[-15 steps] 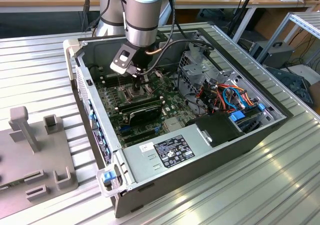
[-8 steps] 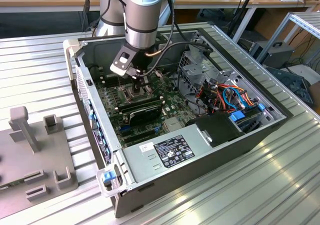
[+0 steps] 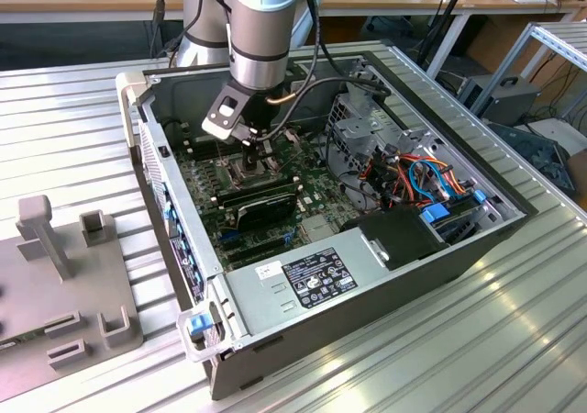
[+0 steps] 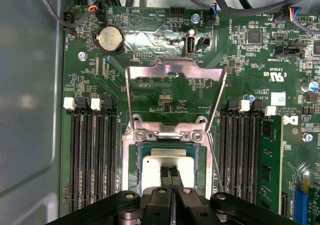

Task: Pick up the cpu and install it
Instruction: 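Place the cpu into insertion slot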

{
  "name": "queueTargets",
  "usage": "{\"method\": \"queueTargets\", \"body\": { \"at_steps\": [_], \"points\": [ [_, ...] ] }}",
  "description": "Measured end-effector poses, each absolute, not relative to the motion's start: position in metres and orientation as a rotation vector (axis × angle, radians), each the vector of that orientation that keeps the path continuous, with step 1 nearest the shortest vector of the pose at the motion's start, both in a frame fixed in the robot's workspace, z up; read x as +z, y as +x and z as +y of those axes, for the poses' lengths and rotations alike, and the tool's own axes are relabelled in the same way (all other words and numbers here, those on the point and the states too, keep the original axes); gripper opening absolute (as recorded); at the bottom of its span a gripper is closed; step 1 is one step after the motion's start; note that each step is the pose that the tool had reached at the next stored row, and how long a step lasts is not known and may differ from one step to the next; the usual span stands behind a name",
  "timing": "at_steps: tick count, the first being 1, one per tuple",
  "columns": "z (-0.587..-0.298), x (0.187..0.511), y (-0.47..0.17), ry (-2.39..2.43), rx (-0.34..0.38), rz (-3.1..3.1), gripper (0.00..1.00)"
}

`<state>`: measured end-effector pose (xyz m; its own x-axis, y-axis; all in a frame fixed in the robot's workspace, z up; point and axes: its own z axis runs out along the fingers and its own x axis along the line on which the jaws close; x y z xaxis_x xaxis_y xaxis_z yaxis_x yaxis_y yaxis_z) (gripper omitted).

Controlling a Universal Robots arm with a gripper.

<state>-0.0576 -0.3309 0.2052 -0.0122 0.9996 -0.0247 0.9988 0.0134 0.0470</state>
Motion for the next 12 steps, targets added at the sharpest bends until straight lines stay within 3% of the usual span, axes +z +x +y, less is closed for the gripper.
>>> {"method": "queueTargets", "body": {
  "at_steps": [12],
  "points": [
    [-0.33,0.227,-0.057,2.18,0.003,2.173,0.11]
  ]
}}
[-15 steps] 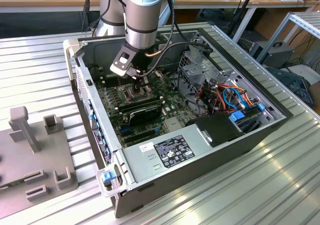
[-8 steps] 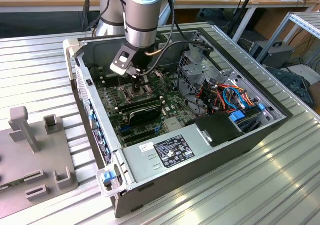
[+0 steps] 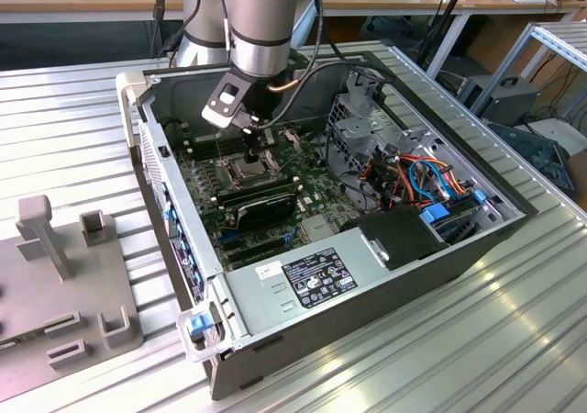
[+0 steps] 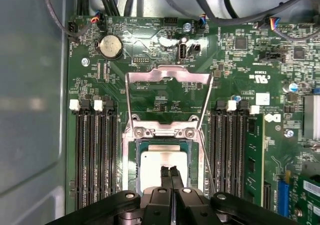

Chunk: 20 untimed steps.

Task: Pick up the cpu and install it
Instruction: 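Place the cpu into insertion slot, then close the cpu cover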

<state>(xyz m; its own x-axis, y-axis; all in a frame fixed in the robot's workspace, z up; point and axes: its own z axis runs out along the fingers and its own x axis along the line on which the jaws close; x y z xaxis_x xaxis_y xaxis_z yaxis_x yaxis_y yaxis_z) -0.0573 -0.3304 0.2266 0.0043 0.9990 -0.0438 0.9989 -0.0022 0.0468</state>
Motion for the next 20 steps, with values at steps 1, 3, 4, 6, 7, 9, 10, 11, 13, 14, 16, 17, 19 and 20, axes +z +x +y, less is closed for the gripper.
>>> {"method": "queueTargets", "body": {
  "at_steps": [1,3,4,6,7,9,10,11,13,14,16,17,19,20],
  "points": [
    [-0.33,0.229,-0.057,2.182,0.0,2.168,0.11],
    [-0.33,0.238,-0.057,2.181,-0.006,2.164,0.11],
    [-0.33,0.242,-0.057,2.18,-0.007,2.163,0.11],
    [-0.33,0.252,-0.057,2.177,-0.012,2.16,0.11],
    [-0.33,0.257,-0.057,2.176,-0.015,2.159,0.11],
    [-0.33,0.257,-0.057,2.176,-0.015,2.159,0.11],
    [-0.33,0.258,-0.057,2.176,-0.015,2.159,0.11],
    [-0.33,0.259,-0.057,2.176,-0.015,2.159,0.11],
    [-0.33,0.259,-0.057,2.176,-0.015,2.159,0.11],
    [-0.33,0.259,-0.057,2.176,-0.015,2.159,0.11],
    [-0.33,0.259,-0.057,2.176,-0.015,2.159,0.11],
    [-0.33,0.259,-0.057,2.176,-0.015,2.159,0.11],
    [-0.33,0.259,-0.057,2.176,-0.015,2.159,0.11],
    [-0.33,0.26,-0.057,2.176,-0.016,2.159,0.11]
  ]
}}
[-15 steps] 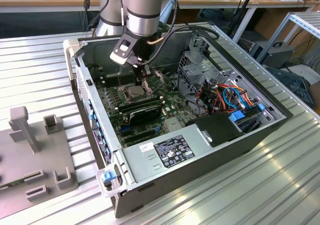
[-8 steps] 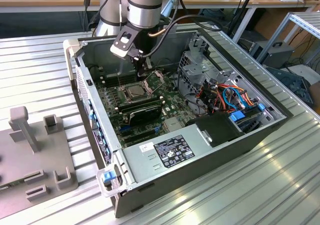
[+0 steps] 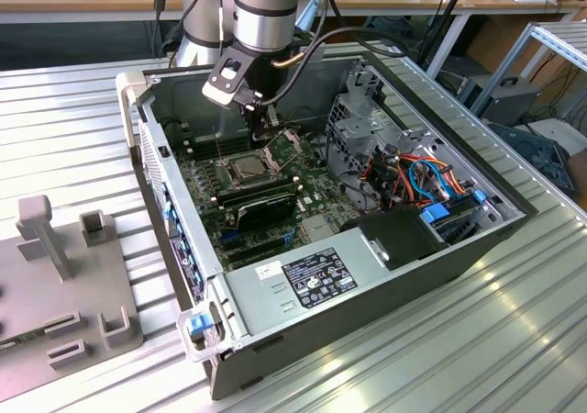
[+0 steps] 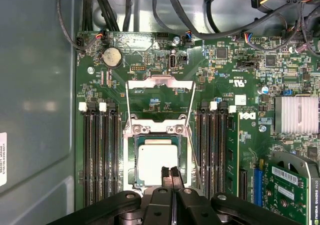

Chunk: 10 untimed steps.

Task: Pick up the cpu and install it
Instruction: 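Close the cpu cover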

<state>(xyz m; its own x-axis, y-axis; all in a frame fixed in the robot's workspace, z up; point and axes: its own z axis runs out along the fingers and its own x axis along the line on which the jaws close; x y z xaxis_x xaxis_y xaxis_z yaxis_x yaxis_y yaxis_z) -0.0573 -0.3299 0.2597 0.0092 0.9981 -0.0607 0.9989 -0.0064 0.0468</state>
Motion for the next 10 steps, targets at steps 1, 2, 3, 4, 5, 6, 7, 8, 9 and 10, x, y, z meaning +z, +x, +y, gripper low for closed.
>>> {"method": "queueTargets", "body": {
  "at_steps": [1,2,3,4,5,6,7,8,9,10],
  "points": [
    [-0.33,0.26,-0.057,2.176,-0.016,2.159,0.11],
    [-0.33,0.261,-0.057,2.176,-0.016,2.159,0.11],
    [-0.33,0.262,-0.057,2.176,-0.015,2.159,0.11],
    [-0.33,0.263,-0.057,2.176,-0.015,2.159,0.11],
    [-0.33,0.266,-0.057,2.176,-0.015,2.159,0.11],
    [-0.33,0.269,-0.057,2.176,-0.015,2.159,0.11],
    [-0.33,0.272,-0.057,2.176,-0.015,2.159,0.11],
    [-0.33,0.275,-0.057,2.176,-0.015,2.159,0.11],
    [-0.33,0.277,-0.057,2.176,-0.015,2.159,0.11],
    [-0.33,0.278,-0.057,2.176,-0.015,2.159,0.11]
  ]
}}
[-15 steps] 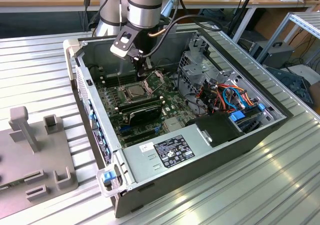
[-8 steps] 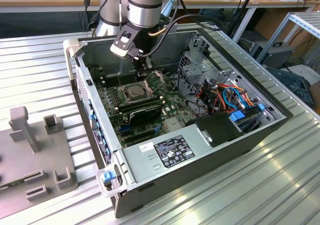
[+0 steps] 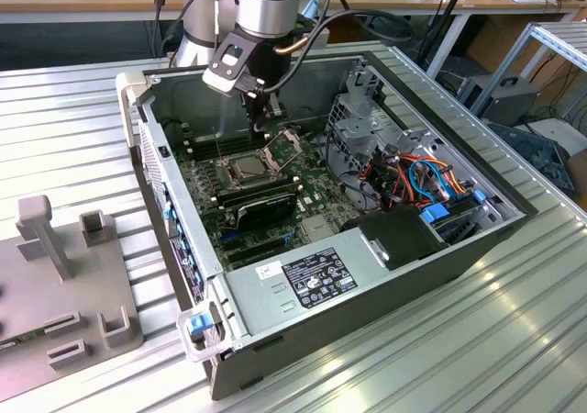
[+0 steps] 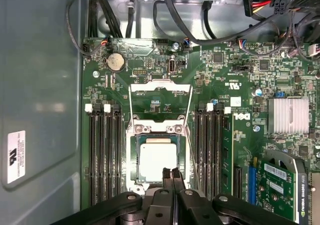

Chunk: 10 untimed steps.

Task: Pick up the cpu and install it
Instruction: 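Close the cpu cover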

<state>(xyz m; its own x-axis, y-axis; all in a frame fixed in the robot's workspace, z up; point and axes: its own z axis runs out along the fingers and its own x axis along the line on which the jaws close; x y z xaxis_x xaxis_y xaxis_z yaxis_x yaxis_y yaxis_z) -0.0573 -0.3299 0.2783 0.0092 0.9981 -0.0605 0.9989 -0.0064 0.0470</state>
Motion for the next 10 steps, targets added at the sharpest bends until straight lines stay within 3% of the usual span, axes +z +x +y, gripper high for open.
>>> {"method": "queueTargets", "body": {
  "at_steps": [10],
  "points": [
    [-0.3299,0.2808,-0.0504,2.176,-0.015,2.159,0.11]
  ]
}}
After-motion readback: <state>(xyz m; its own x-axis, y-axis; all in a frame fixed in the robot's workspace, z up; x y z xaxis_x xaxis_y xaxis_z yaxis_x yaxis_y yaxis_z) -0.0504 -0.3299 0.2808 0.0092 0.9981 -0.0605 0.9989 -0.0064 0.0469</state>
